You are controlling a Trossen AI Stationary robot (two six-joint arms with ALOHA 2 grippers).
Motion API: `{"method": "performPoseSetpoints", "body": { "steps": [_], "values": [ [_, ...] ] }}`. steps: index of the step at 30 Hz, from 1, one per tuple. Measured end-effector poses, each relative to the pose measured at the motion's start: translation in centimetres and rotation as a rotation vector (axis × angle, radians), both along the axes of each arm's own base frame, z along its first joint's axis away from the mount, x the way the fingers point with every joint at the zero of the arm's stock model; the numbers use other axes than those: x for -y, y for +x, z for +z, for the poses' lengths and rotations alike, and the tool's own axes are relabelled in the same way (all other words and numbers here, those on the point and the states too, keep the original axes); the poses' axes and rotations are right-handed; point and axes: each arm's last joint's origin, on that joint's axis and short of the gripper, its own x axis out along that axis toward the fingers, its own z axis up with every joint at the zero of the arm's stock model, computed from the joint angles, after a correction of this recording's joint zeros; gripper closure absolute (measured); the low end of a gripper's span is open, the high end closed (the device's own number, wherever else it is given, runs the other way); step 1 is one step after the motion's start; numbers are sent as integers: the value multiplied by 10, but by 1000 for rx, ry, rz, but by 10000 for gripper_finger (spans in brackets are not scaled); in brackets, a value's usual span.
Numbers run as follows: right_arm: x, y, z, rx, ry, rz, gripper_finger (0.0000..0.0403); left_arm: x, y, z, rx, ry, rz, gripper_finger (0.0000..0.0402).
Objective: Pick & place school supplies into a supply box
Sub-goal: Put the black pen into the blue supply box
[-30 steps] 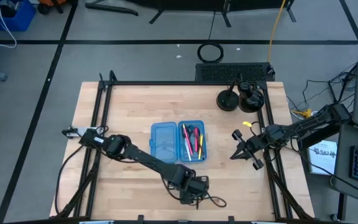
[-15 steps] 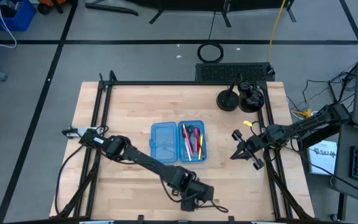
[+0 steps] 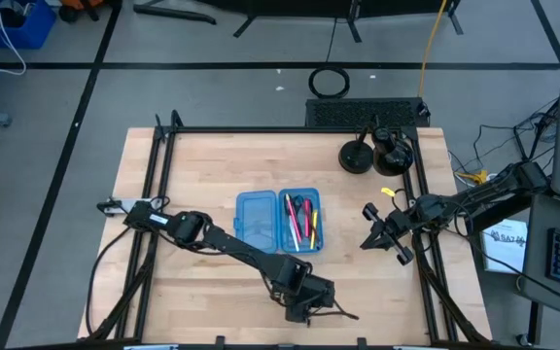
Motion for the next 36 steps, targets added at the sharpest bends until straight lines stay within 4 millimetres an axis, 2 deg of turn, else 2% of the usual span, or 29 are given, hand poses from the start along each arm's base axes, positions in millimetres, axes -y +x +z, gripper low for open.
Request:
{"method": "performPoseSetpoints", "body": {
  "steps": [1, 12, 20, 24, 31, 36],
  "values": [
    [0, 0, 0, -4, 5, -3, 403, -2, 2, -8, -14, 1, 2, 211],
    [1, 2, -2, -19, 9, -48, 403, -12, 6, -23, -93, -48, 16, 216],
    [1, 2, -2, -22, 9, -48, 403, -26, 8, -43, -215, -91, 104, 287],
    [1, 2, -2, -22, 10, -49, 403, -35, 9, -45, -250, -127, 131, 319],
    [1, 2, -2, -24, 14, -49, 403, -49, 10, -46, -341, -182, 217, 362],
    [1, 2, -2, -24, 14, -49, 403, -48, 6, -50, -362, -171, 238, 376]
  ]
}}
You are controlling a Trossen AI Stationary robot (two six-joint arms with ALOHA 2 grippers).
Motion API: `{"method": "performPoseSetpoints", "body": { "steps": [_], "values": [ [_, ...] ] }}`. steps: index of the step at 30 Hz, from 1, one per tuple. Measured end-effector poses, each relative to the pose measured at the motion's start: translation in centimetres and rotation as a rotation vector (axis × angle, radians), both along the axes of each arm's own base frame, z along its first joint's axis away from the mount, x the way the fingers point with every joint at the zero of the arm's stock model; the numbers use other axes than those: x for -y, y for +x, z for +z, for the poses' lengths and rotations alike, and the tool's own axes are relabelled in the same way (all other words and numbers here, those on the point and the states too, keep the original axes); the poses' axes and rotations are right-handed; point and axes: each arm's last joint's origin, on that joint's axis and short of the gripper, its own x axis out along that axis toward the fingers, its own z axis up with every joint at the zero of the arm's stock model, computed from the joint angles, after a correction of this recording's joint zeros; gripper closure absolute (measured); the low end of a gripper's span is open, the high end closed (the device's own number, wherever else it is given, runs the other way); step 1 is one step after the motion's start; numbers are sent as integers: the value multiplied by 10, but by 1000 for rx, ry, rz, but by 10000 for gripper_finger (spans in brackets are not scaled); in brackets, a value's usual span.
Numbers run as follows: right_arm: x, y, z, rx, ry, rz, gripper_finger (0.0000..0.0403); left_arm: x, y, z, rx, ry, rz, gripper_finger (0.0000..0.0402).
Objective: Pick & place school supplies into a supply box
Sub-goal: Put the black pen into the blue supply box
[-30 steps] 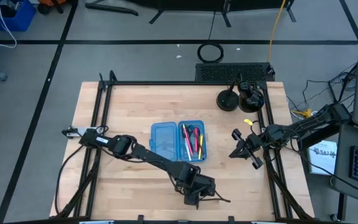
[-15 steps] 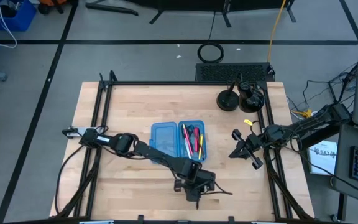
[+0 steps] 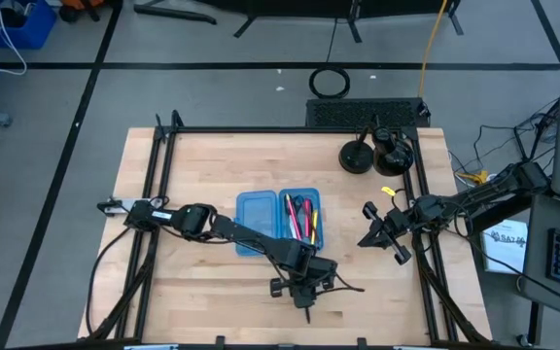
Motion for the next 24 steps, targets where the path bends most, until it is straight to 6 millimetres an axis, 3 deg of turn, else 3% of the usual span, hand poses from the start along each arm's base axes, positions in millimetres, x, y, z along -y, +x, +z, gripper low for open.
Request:
{"method": "performPoseSetpoints", "body": {
  "steps": [6, 15, 21, 24],
  "values": [
    [0, 0, 0, 0, 0, 1, 403, 8, -3, 7, 36, 20, -42, 367],
    [0, 0, 0, -1, 0, 4, 403, 9, -11, 62, 147, 82, -21, 374],
    [0, 0, -1, -8, -3, 6, 403, 11, -18, 87, 190, 130, -4, 371],
    [0, 0, -1, -13, -5, 7, 403, 10, -23, 112, 237, 111, 23, 374]
  ]
}}
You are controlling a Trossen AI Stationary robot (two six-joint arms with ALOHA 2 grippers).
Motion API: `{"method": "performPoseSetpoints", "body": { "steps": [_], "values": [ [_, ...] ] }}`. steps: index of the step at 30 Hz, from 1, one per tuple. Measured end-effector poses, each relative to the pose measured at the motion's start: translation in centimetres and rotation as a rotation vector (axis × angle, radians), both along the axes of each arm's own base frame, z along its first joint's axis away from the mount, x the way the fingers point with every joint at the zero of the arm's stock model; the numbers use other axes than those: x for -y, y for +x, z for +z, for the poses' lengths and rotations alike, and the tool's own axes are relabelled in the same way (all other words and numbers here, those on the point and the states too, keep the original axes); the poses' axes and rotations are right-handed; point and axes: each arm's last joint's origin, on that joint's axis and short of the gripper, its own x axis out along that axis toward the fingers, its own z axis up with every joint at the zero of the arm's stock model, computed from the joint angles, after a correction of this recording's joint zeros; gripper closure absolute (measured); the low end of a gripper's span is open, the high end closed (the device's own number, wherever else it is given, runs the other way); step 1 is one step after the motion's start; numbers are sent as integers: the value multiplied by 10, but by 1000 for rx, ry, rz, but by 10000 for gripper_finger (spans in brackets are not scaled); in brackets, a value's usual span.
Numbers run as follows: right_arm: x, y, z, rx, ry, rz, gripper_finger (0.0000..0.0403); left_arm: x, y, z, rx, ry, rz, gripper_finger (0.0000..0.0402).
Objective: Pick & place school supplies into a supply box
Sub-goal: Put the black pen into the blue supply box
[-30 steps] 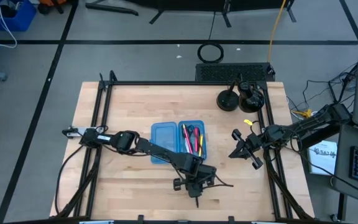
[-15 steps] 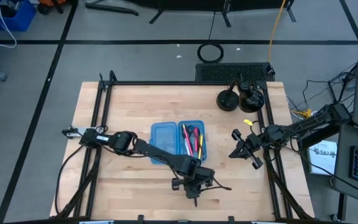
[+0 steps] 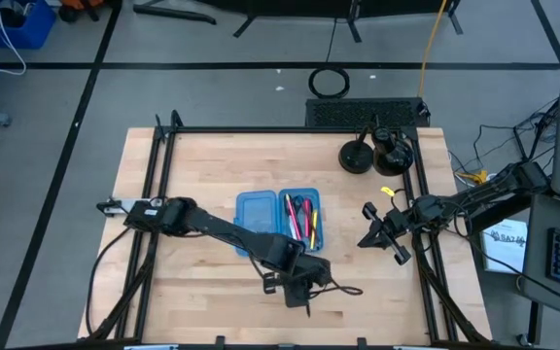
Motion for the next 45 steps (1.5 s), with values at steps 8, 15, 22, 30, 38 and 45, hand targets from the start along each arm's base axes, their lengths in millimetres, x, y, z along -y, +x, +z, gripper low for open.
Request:
{"method": "performPoseSetpoints", "body": {
  "steps": [8, 15, 22, 30, 38, 45],
  "values": [
    [0, 0, 0, -2, -1, 0, 403, -38, -9, 61, 142, 25, 26, 364],
    [0, 0, -2, -11, -19, -1, 403, -93, -10, 76, 140, 54, 65, 376],
    [0, 0, -4, -30, -25, -2, 403, -128, -8, 79, 150, 7, -6, 366],
    [0, 0, -6, -52, -31, -3, 403, -143, -10, 79, 153, -43, -94, 375],
    [0, 0, -6, -50, -30, -3, 403, -165, -9, 63, 191, -84, -198, 372],
    [0, 1, -7, -62, -36, -3, 403, -179, -3, 23, 235, 38, -211, 364]
  ]
}}
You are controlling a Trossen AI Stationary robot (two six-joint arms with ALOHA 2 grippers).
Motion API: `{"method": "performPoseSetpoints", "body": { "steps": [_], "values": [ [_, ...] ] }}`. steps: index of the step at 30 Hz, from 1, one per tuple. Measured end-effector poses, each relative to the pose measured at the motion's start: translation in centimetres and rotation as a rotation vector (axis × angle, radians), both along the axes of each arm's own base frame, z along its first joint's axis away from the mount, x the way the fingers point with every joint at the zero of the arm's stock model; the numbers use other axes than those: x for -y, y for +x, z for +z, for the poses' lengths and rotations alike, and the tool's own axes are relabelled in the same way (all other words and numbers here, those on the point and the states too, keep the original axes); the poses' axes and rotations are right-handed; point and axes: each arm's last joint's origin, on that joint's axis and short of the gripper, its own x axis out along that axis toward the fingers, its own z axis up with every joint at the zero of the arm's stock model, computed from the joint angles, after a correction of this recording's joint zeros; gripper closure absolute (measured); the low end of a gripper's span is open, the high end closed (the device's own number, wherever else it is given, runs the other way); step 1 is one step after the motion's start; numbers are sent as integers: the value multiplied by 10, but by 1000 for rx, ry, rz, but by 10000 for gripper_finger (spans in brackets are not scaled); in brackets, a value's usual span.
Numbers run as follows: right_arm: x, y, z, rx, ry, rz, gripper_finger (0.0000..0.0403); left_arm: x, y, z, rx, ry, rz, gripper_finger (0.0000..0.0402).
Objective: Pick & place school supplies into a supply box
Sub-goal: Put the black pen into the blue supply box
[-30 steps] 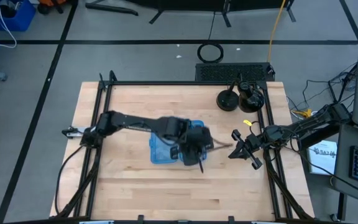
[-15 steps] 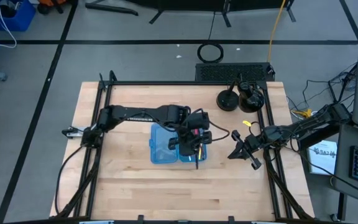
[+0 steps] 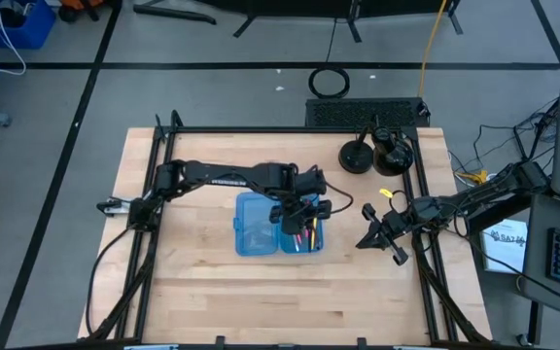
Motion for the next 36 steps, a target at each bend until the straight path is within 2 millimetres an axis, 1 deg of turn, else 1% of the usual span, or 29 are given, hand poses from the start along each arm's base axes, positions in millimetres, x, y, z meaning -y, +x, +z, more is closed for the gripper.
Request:
{"method": "performPoseSetpoints", "body": {
  "steps": [5, 8, 11, 15, 17, 21, 28, 33, 36],
  "values": [
    [0, 0, 0, 4, -17, 0, 403, -8, 2, -19, 39, 8, 4, 366],
    [0, 0, -1, 1, -17, -1, 403, -12, 0, -25, 32, 21, 1, 370],
    [0, 0, -2, -16, -22, 0, 403, -21, -2, -30, 31, 3, 14, 369],
    [0, 0, -5, -37, -29, 0, 403, -36, -7, -45, -1, -18, 48, 365],
    [0, 0, -5, -38, -29, 0, 403, -41, -8, -51, 4, -27, 62, 368],
    [0, 0, -4, -34, -28, -1, 403, -42, -12, -65, -13, -47, 82, 374],
    [0, 0, -4, -33, -27, -1, 403, -41, -17, -77, -24, -77, 67, 364],
    [0, 0, -4, -32, -27, -4, 403, -47, -20, -90, 12, -76, 79, 371],
    [0, 0, -4, -33, -27, -5, 403, -48, -23, -96, 9, -72, 86, 367]
  ]
}}
